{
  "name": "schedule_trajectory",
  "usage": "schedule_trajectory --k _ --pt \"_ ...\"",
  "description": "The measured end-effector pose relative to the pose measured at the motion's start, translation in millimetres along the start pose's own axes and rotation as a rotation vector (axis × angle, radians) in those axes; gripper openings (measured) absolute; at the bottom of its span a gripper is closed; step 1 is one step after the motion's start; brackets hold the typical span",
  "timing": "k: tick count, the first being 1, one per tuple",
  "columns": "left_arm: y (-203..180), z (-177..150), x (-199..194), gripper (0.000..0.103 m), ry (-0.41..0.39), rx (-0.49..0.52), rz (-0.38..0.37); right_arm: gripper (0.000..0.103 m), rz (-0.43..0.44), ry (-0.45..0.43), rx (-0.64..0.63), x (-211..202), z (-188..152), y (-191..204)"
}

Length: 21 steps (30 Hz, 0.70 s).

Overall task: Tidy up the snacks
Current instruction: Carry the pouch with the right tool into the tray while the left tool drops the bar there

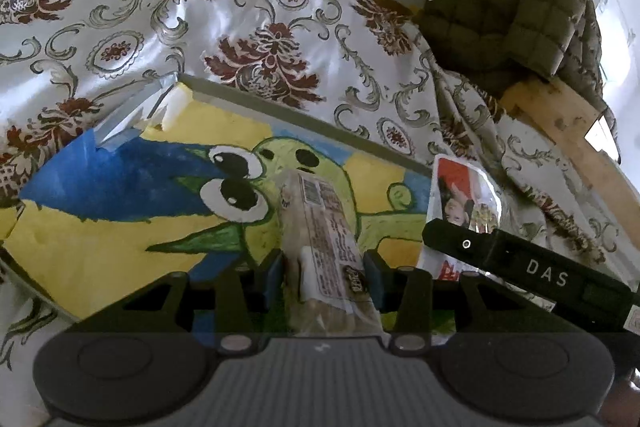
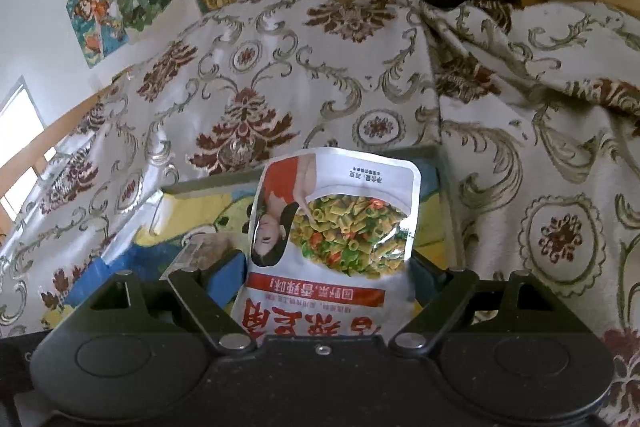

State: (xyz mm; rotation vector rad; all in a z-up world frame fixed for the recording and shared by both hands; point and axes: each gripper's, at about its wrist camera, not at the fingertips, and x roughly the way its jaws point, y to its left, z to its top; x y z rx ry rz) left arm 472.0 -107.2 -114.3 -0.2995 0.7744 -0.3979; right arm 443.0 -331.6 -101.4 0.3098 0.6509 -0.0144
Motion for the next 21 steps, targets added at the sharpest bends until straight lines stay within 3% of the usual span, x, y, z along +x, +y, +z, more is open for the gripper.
schedule_trajectory --k 11,18,21 --pt "0 -9 1 0.049 0.022 0.0 0.035 0.086 -0.002 0.041 -0.001 1 -4 -1" --pt "-7 -5 -28 0.081 -0.038 0.011 0.049 0.093 -0.001 0.006 0.006 -22 7 4" --pt "-14 -1 -53 0.088 -0.092 0.032 0.054 0.098 -0.006 -0.037 0.003 -44 15 8"
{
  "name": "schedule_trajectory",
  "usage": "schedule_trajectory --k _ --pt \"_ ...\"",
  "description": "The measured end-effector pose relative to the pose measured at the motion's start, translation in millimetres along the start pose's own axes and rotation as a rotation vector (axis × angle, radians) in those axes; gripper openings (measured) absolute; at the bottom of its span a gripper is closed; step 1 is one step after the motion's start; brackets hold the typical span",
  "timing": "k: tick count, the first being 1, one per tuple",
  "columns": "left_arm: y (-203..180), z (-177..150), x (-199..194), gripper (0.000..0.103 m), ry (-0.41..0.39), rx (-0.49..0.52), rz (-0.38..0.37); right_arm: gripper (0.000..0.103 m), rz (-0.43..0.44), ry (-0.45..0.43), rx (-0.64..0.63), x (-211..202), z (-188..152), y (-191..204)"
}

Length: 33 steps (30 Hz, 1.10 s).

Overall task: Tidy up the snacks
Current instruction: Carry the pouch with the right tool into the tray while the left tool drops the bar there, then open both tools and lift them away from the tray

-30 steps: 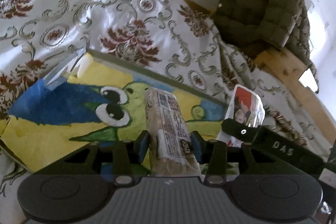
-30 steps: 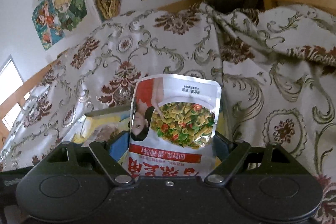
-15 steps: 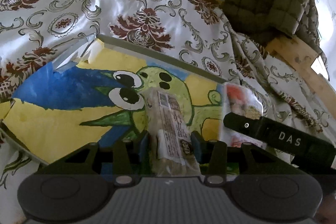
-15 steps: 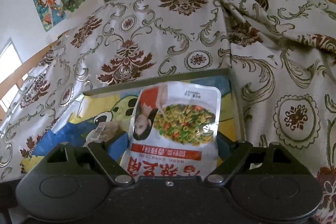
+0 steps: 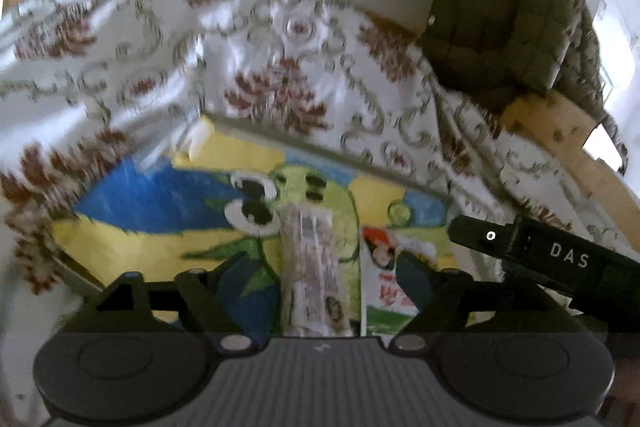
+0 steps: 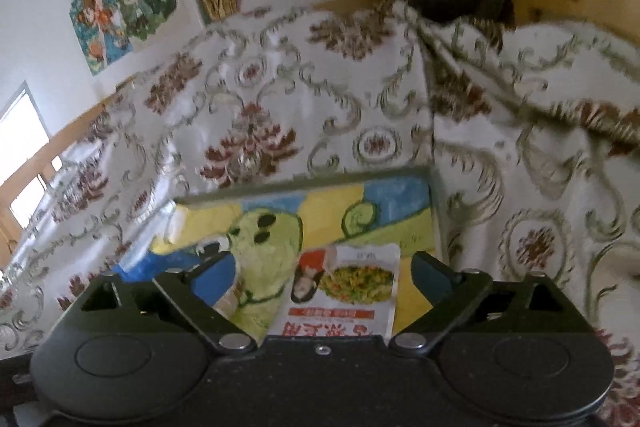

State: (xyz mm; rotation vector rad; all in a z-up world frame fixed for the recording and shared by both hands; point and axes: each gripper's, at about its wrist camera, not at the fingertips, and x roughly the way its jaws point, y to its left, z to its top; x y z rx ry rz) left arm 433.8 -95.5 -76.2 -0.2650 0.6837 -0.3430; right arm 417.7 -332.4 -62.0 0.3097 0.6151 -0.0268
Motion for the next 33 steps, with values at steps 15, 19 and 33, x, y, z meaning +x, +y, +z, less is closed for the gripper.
schedule_trajectory --k 15,19,33 --pt "-28 1 -145 0.103 -0.218 0.074 0.073 0.102 0.025 -0.123 -0.084 -142 13 27" --pt "-31 -12 -181 0.103 -0.248 0.069 0.101 0.102 0.003 -0.162 -0.121 -181 -6 36" --pt "-38 -80 -269 0.103 -0.275 0.14 0.181 0.102 -0.086 -0.189 -0.165 -272 -92 40"
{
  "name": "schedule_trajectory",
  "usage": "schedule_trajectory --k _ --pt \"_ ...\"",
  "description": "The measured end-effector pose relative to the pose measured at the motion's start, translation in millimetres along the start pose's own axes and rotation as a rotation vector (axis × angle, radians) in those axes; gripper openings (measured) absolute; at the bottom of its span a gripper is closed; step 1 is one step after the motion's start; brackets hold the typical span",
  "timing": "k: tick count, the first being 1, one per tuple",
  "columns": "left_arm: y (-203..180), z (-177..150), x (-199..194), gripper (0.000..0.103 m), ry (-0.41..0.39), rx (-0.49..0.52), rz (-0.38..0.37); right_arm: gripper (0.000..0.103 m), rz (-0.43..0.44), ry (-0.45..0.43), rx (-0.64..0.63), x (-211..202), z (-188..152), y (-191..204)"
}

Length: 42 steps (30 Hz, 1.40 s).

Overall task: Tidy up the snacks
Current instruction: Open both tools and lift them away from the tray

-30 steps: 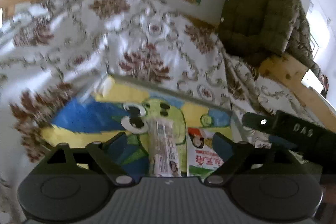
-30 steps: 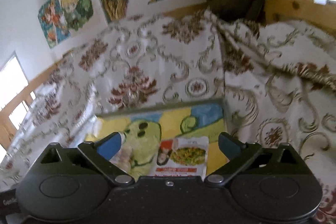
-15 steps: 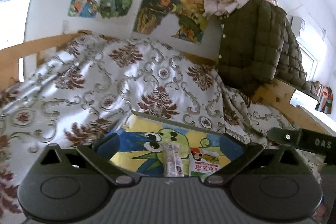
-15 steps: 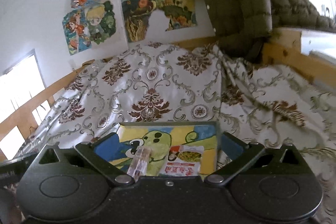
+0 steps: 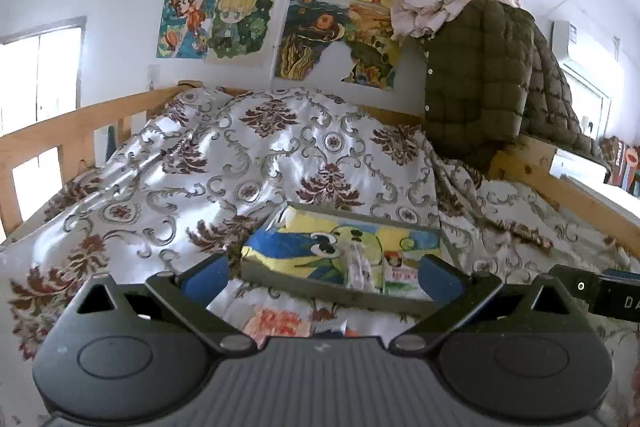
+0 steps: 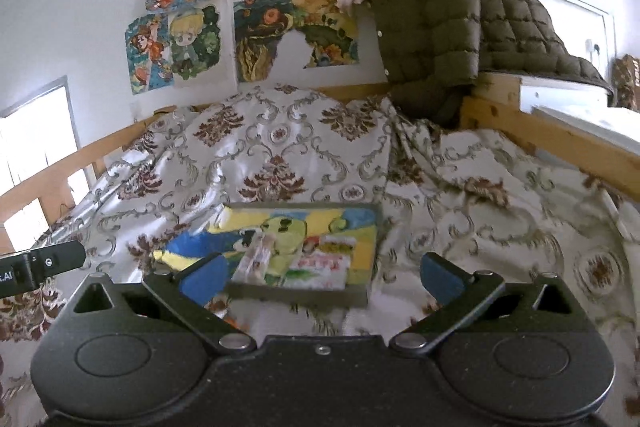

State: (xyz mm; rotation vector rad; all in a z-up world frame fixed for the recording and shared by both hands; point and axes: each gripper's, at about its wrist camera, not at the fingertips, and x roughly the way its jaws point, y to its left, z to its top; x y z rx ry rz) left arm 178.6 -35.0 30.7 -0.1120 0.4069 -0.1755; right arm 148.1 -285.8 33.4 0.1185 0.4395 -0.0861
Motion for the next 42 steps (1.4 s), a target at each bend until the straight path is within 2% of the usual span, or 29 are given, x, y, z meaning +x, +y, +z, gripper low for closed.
schedule_trajectory --k 12,17,29,42 --pt "6 -51 -48 0.103 0.075 0.006 0.028 0.102 -0.043 0.09 -0.024 -48 -58 10" --pt "9 -65 -63 0.103 0.092 0.013 0.04 0.102 -0.051 0.091 -0.006 -64 -67 11" --pt "12 -91 -77 0.103 0.135 0.045 0.11 0.102 -0.027 0.157 0.021 -77 -89 20" --pt "21 -95 -73 0.103 0.17 0.035 0.16 0.102 -0.022 0.209 -0.058 -71 -97 36"
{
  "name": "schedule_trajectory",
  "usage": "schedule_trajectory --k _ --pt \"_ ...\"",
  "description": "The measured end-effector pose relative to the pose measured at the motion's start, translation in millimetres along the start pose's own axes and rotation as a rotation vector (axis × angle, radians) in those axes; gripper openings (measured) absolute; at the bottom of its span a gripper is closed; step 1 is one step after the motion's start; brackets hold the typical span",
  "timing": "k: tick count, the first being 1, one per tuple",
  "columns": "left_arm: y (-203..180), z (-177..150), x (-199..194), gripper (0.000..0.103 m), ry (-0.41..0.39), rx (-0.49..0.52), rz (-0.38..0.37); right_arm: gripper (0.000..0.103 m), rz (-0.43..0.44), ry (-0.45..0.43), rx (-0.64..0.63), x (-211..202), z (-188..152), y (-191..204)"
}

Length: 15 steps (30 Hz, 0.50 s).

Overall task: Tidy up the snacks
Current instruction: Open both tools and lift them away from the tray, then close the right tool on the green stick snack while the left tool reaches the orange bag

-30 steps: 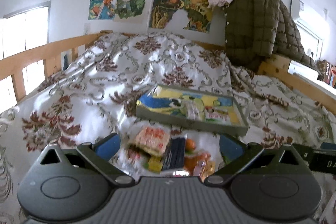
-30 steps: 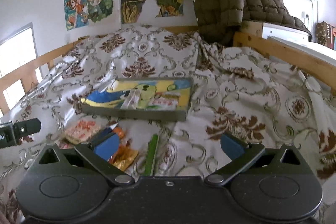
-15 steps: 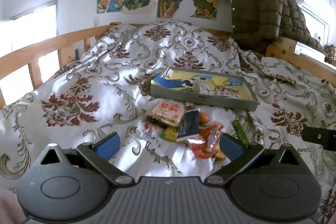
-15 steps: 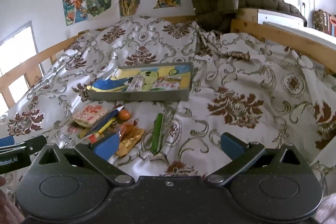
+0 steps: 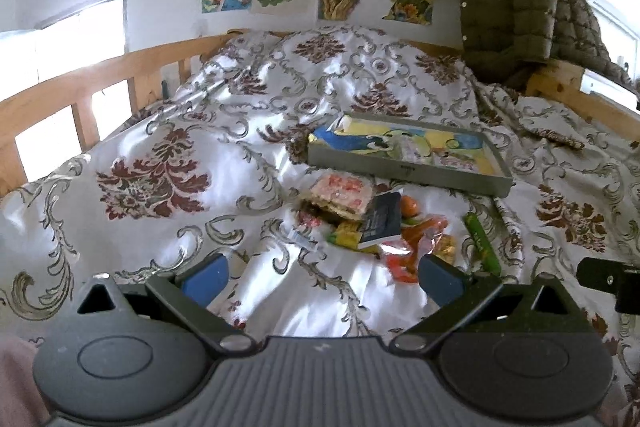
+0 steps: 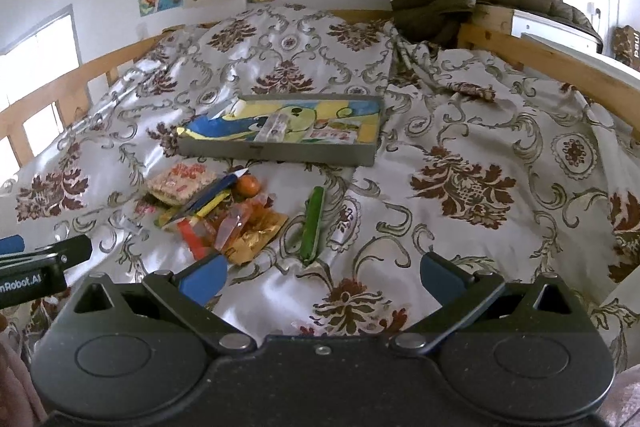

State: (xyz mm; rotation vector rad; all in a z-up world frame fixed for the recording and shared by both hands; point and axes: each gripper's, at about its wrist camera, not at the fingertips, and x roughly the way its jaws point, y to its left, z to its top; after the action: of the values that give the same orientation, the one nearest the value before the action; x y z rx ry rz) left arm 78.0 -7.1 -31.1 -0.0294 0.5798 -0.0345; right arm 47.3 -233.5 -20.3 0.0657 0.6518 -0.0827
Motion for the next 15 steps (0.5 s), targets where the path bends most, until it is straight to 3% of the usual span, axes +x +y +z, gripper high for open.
schedule_trajectory --k 15 --pt "6 1 24 0.103 0.117 -0.032 0.043 0.102 0.081 0.051 -0.038 21 5 8"
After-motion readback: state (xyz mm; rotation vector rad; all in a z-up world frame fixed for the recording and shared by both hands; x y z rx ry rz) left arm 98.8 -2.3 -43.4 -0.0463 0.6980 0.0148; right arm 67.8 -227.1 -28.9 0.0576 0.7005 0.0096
